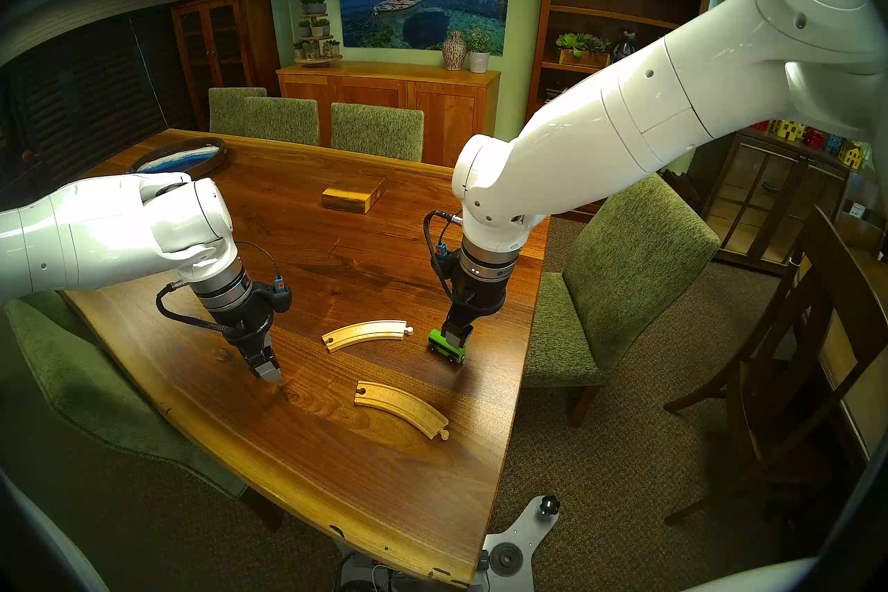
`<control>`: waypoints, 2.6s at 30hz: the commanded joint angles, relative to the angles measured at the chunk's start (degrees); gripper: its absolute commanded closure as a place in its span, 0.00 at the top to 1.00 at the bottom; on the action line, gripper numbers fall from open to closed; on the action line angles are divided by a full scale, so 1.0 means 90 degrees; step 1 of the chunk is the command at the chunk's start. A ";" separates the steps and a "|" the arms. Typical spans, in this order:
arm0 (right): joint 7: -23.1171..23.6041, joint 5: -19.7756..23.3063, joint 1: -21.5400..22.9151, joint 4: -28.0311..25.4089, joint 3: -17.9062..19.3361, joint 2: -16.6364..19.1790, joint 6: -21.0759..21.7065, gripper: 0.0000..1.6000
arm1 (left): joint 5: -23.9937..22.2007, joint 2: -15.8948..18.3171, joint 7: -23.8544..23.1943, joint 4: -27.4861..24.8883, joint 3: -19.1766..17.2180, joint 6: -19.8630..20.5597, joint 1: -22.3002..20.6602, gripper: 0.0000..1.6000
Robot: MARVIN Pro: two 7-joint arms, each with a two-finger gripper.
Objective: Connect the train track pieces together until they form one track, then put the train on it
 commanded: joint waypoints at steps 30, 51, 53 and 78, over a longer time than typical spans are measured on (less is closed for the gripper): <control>-0.0035 0.0044 -0.0271 0.0483 0.0186 -0.0335 -0.0053 1.00 | 0.0010 0.0003 -0.0005 0.0001 -0.0121 0.0003 -0.0153 1.00; 0.0572 -0.0160 -0.0889 0.1333 0.0073 -0.0526 0.0030 1.00 | 0.0011 0.0003 -0.0005 0.0001 -0.0124 0.0003 -0.0151 1.00; 0.0623 -0.0190 -0.0946 0.1389 0.0062 -0.0527 0.0022 1.00 | 0.0011 0.0003 -0.0005 0.0001 -0.0124 0.0003 -0.0151 1.00; 0.1001 -0.0491 -0.1397 0.1807 -0.0076 -0.0599 -0.0108 0.93 | 0.0013 0.0003 -0.0006 0.0001 -0.0125 0.0004 -0.0151 1.00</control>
